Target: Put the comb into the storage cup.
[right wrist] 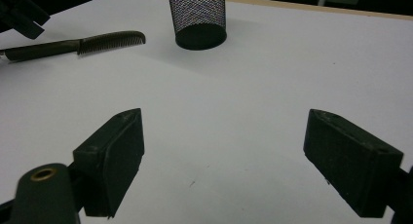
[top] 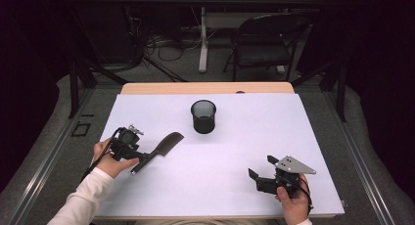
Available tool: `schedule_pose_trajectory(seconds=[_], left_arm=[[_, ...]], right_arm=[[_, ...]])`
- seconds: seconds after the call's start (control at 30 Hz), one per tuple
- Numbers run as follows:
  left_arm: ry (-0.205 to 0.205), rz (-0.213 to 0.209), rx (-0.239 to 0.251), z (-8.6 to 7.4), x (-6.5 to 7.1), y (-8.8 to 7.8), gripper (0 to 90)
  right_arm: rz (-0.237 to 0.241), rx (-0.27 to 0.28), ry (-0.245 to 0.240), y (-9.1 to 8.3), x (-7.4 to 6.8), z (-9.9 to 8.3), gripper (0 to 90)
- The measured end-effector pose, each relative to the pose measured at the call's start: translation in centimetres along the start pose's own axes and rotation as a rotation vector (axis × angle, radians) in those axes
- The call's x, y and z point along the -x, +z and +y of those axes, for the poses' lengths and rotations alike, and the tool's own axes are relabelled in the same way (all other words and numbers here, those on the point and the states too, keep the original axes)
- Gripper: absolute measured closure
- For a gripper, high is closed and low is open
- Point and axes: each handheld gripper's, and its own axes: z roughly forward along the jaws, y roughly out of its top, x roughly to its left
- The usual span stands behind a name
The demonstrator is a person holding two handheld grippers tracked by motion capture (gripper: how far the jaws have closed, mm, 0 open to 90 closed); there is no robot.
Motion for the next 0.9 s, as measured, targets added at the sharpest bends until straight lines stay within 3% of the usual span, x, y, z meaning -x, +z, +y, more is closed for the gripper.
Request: schedule_pose_trajectory(seconds=[0.23, 0.47, 0.9], left_arm=[[0.01, -0.008, -0.045, 0.1, 0.3, 0.6, 39.7], [-0.01, -0.018, -0.07, 0.1, 0.4, 1.1, 43.7], [0.052, -0.009, -0.138, 0.5, 0.9, 2.0, 54.3]], right_arm=[[0.003, 0.0, 0.001, 0.1, 0.0, 0.0, 14.8], [0.003, -0.001, 0.0, 0.1, 0.0, 0.0, 14.8], [0.003, -0.006, -0.006, 0.1, 0.0, 0.0, 14.8]])
